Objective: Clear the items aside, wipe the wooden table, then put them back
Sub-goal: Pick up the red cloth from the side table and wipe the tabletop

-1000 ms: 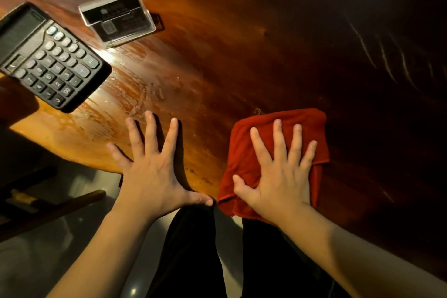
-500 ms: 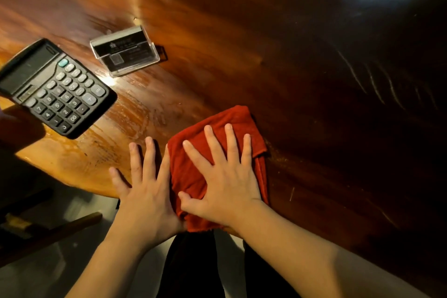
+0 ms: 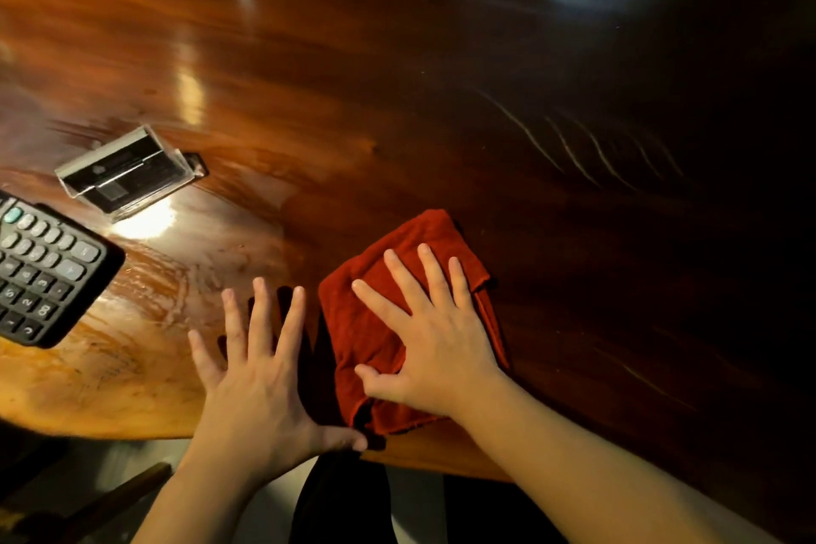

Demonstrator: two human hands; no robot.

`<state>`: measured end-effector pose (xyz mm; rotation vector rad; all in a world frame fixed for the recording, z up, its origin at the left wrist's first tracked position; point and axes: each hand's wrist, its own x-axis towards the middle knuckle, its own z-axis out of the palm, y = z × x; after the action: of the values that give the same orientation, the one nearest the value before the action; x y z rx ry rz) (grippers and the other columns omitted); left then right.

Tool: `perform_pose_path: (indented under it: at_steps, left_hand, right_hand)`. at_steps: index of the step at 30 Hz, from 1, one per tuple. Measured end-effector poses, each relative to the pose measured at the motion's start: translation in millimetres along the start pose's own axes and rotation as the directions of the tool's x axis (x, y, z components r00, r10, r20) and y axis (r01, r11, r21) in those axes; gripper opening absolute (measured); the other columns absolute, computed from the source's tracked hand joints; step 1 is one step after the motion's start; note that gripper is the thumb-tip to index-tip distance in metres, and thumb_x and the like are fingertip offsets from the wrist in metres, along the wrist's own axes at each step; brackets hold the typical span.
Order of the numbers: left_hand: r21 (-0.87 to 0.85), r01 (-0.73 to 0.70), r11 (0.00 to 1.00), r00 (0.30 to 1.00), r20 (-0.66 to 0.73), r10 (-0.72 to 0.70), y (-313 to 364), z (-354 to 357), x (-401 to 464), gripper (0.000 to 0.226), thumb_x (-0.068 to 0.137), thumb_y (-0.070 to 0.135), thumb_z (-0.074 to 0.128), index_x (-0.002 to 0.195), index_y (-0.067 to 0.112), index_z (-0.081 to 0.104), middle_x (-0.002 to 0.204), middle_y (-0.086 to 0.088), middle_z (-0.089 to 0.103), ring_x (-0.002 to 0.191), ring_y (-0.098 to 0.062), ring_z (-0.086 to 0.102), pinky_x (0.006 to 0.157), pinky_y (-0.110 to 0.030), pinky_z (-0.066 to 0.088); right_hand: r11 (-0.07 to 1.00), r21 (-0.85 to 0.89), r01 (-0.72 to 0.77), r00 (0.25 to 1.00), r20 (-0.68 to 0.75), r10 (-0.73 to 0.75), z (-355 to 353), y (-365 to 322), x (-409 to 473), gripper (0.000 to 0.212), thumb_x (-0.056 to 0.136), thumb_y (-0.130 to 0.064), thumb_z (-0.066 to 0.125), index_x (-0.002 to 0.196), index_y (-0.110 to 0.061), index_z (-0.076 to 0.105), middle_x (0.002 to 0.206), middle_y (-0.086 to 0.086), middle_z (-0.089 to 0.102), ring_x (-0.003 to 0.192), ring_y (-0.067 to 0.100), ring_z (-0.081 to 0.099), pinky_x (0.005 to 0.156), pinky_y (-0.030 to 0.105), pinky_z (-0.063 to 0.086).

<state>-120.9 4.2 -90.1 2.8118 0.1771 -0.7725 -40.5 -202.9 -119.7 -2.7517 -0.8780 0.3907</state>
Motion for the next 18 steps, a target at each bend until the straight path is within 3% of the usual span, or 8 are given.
perform_pose_path:
  at_steps: [12, 15, 18]
  left_hand:
    - [0.098, -0.189, 0.977, 0.981, -0.028, 0.192, 72, -4, 26, 0.159, 0.031, 0.115, 0.030, 0.157, 0.036, -0.024, 0.168, -0.010, -0.023, 0.149, -0.038, -0.032, 0.112, -0.070, -0.016]
    - [0.105, -0.237, 0.966, 0.970, -0.019, 0.241, 89, -4, 27, 0.153, 0.039, 0.114, 0.031, 0.163, 0.031, -0.007, 0.170, -0.011, -0.013, 0.151, -0.040, -0.027, 0.113, -0.075, -0.008]
    - [0.082, -0.295, 0.952, 0.954, -0.020, 0.298, 106, 2, 24, 0.140, 0.053, 0.110, 0.034, 0.164, 0.025, 0.015, 0.171, -0.015, 0.006, 0.155, -0.045, -0.009, 0.112, -0.080, 0.004]
  right_hand:
    - [0.947, -0.007, -0.322, 0.946, -0.042, 0.322, -1, 62, -84, 0.103, 0.074, -0.083, 0.050, 0.161, -0.042, 0.014, 0.171, 0.010, 0.012, 0.156, 0.041, 0.000, 0.122, 0.065, 0.006]
    - [0.936, -0.017, -0.351, 0.936, -0.018, 0.351, -3, 67, -102, 0.102, 0.077, -0.083, 0.047, 0.162, -0.039, 0.012, 0.171, 0.013, 0.010, 0.156, 0.041, 0.000, 0.121, 0.065, 0.009]
    - [0.942, -0.020, -0.336, 0.942, 0.009, 0.336, -5, 69, -106, 0.100, 0.080, -0.084, 0.041, 0.162, -0.036, 0.010, 0.171, 0.014, 0.009, 0.156, 0.040, -0.001, 0.122, 0.064, 0.008]
